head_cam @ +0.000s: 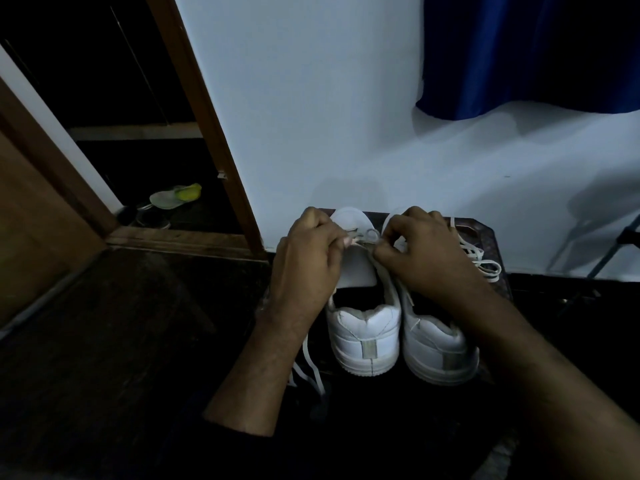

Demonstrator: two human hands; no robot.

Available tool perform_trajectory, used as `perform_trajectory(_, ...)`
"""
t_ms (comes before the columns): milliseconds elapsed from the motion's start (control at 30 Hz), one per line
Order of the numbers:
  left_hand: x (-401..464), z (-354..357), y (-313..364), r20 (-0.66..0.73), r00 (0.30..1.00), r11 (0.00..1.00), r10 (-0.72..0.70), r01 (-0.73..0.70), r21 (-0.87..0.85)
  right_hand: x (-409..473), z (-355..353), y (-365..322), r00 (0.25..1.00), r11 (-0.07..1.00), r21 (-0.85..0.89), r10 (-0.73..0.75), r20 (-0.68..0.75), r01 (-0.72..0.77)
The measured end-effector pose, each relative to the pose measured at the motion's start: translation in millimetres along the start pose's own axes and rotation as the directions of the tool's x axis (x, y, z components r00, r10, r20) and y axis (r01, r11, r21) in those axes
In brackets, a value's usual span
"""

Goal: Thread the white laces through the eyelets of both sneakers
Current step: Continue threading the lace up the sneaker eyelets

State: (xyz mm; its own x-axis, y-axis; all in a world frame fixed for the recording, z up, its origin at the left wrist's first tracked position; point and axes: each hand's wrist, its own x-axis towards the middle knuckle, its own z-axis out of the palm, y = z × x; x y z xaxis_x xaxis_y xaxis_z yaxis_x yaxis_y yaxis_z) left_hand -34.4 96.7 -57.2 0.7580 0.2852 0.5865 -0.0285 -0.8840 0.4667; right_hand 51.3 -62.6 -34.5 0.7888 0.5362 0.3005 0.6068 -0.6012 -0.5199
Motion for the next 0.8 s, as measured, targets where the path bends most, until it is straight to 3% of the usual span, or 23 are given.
perform_trajectory(100,0,3,2,-0.063,0.997,0.998,-0.039,0.043,0.049,-1,-1,0,1.000,1.000,0.010,-0.004,0.003,0.004)
perform_trajectory(167,3,4,2,-0.061,0.973,0.960,-0.222,0.208,-0.185,0,-1,0,1.000,1.000,0.013,0.000,0.012,0.000)
perform_trajectory(200,4,4,5,0.018,0.928,0.843,-0.372,0.346,-0.411,0,-2,0,1.000,1.000,0.013,0.002,0.018,-0.002)
perform_trajectory(233,5,2,8,0.145,0.875,0.665,-0.462,0.450,-0.597,0,-2,0,1.000,1.000,0.012,0.003,0.024,-0.004)
perform_trajectory(267,6,1,10,0.242,0.850,0.527,-0.469,0.488,-0.696,0,-2,0,1.000,1.000,0.012,0.005,0.028,-0.006)
perform_trajectory(300,6,-1,10,0.276,0.865,0.511,-0.419,0.476,-0.716,0,-3,0,1.000,1.000,0.012,0.006,0.030,-0.006)
perform_trajectory(433,4,0,6,0.230,0.957,0.759,-0.175,0.280,-0.588,0,-2,0,1.000,1.000,-0.001,0.004,0.029,-0.004)
perform_trajectory(533,4,0,2,0.139,0.987,0.942,-0.076,0.117,-0.315,0,-1,1,1.000,1.000,0.001,0.007,0.024,-0.007)
perform_trajectory(600,4,0,0,0.082,0.995,0.993,0.050,-0.041,-0.115,0,-2,0,1.000,1.000,0.008,0.010,0.021,-0.010)
perform_trajectory(700,4,4,-1,0.050,0.996,0.993,0.080,-0.084,0.080,-1,-2,-1,1.000,0.999,0.043,0.022,0.014,-0.022)
perform_trajectory(767,4,7,2,0.020,1.000,1.000,0.004,-0.003,-0.029,-1,-2,0,0.999,0.997,0.070,0.031,0.011,-0.032)
perform_trajectory(800,4,5,6,0.014,0.990,0.961,-0.137,0.136,-0.242,-1,-1,1,0.999,0.996,0.083,0.036,0.010,-0.036)
